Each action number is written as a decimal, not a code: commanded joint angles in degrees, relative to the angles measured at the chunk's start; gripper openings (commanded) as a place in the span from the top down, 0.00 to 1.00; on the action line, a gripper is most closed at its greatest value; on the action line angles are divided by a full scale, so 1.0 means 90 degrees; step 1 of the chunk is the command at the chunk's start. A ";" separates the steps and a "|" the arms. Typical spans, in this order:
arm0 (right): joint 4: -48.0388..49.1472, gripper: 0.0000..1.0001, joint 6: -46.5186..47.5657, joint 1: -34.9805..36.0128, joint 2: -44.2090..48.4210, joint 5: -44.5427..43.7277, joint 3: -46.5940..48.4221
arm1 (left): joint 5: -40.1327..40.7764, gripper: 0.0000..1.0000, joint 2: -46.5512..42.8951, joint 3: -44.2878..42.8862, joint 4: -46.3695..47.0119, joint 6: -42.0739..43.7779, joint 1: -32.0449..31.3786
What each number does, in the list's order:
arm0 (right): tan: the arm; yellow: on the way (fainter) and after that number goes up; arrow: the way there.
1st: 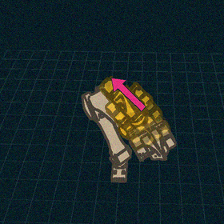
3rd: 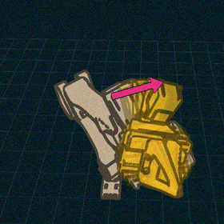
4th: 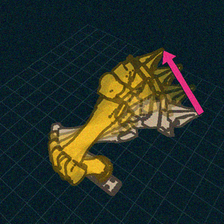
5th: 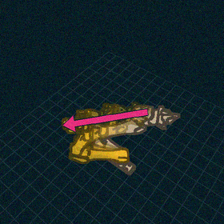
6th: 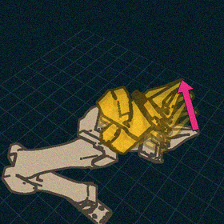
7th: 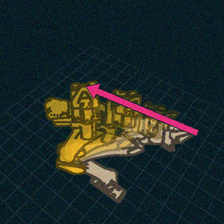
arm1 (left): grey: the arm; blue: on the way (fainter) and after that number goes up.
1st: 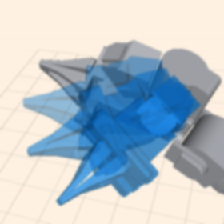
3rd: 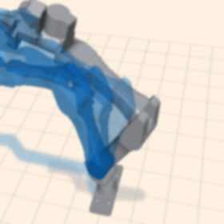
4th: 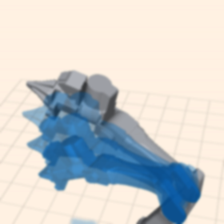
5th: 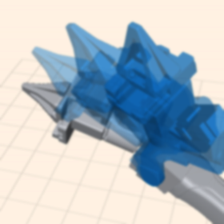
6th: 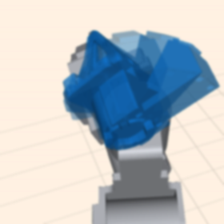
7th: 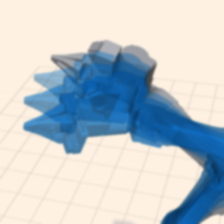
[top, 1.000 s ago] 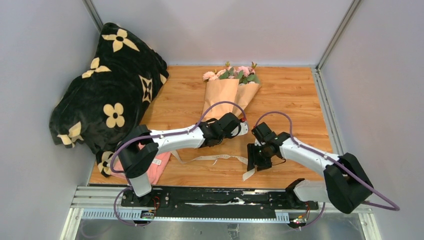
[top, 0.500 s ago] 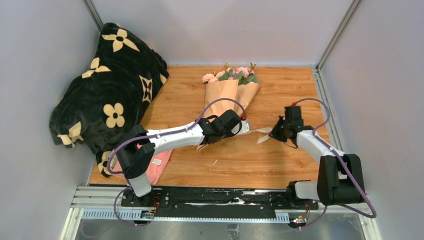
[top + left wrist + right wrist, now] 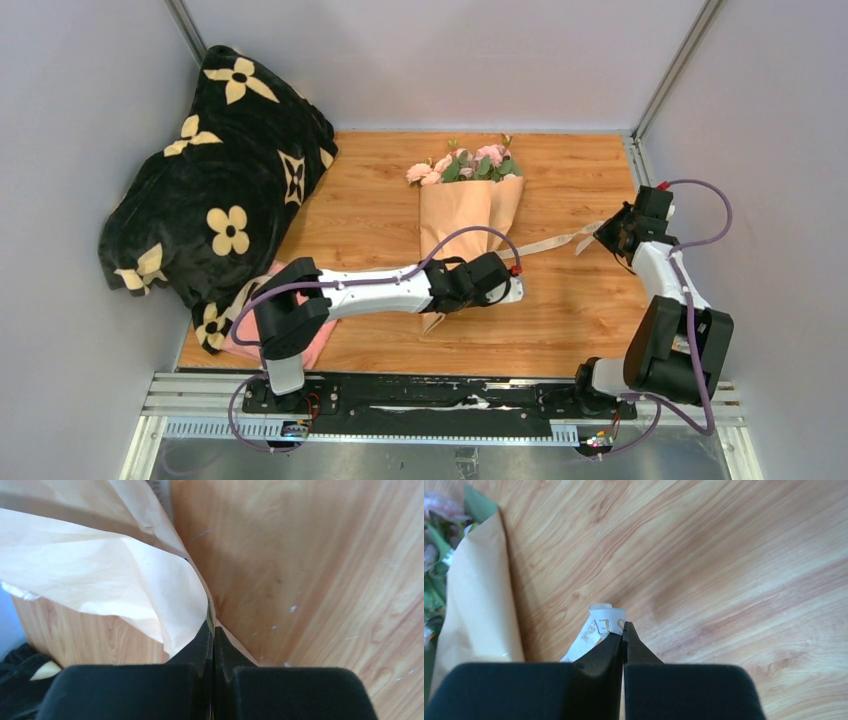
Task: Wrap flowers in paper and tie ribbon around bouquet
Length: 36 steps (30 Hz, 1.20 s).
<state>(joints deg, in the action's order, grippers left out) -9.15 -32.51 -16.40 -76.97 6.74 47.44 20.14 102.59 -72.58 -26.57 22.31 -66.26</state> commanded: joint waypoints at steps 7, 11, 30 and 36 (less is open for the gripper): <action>-0.1484 1.00 0.1344 0.0964 0.1933 0.1429 0.0565 | 0.0030 1.00 0.1022 -0.0234 0.0056 0.0006 -0.0650; -0.1884 1.00 0.2028 0.2518 0.2440 0.1818 0.1124 | 0.0324 1.00 0.1139 -0.0148 0.0255 0.0214 -0.0675; -0.0691 1.00 0.2084 0.4722 -0.1099 0.2939 0.2279 | 0.0525 1.00 0.1392 -0.0217 0.0321 0.0444 -0.0847; -0.0972 1.00 0.2510 0.4694 -0.2552 0.2413 0.2562 | 0.0300 0.92 0.1312 -0.0121 0.0205 0.0422 -0.0880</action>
<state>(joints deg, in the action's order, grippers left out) -16.25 -13.06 25.36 -93.82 31.33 69.21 25.67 113.86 -74.15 -24.49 26.13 -73.45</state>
